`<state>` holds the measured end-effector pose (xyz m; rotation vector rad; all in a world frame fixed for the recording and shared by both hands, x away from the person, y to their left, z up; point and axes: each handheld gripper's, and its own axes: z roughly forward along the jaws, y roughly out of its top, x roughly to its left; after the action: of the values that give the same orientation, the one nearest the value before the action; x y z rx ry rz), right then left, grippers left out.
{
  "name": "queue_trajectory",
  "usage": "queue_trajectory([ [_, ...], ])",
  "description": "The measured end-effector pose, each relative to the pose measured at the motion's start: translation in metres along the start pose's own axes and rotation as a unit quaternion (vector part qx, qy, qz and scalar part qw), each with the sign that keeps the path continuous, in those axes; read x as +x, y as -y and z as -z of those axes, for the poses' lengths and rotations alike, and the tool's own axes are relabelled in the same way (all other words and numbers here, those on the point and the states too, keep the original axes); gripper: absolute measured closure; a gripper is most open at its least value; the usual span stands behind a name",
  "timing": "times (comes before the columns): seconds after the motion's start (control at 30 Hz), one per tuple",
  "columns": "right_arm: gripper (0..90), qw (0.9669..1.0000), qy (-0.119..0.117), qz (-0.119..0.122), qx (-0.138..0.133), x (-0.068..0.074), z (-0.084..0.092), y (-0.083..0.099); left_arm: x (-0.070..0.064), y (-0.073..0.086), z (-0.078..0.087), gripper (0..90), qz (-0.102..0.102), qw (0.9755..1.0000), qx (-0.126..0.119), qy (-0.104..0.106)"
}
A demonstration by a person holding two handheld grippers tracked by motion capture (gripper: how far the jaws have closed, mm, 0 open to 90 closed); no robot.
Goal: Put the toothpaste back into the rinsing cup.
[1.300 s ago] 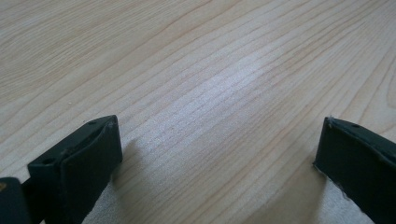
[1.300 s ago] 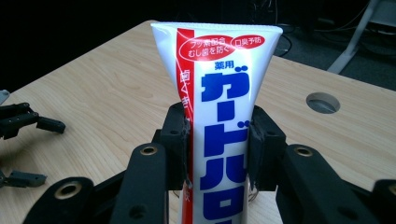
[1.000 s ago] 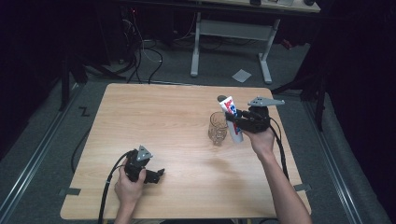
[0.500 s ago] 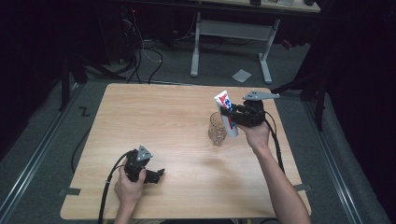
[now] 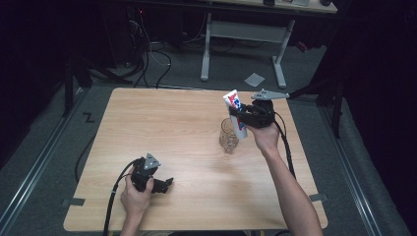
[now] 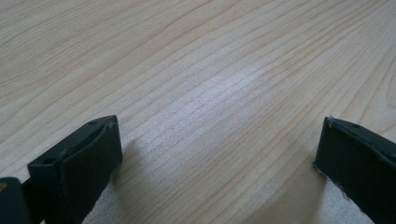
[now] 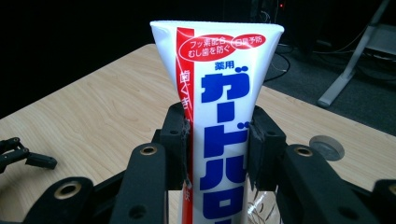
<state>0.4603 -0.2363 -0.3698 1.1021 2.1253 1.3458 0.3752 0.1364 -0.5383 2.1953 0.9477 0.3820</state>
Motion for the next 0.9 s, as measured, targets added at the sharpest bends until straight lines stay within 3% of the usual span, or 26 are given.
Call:
queue_trajectory([
  [0.4, 64.3, 0.9999, 0.002, -0.008, -0.007, -0.004, -0.005, -0.003, 0.0, 0.0, 0.0, 0.7, -0.001, 1.0, 0.0, 0.001],
  [0.9, 64.0, 0.9997, 0.022, -0.004, 0.005, -0.005, -0.027, -0.002, 0.0, 0.0, 0.0, 0.7, -0.004, 1.0, 0.0, 0.003],
])
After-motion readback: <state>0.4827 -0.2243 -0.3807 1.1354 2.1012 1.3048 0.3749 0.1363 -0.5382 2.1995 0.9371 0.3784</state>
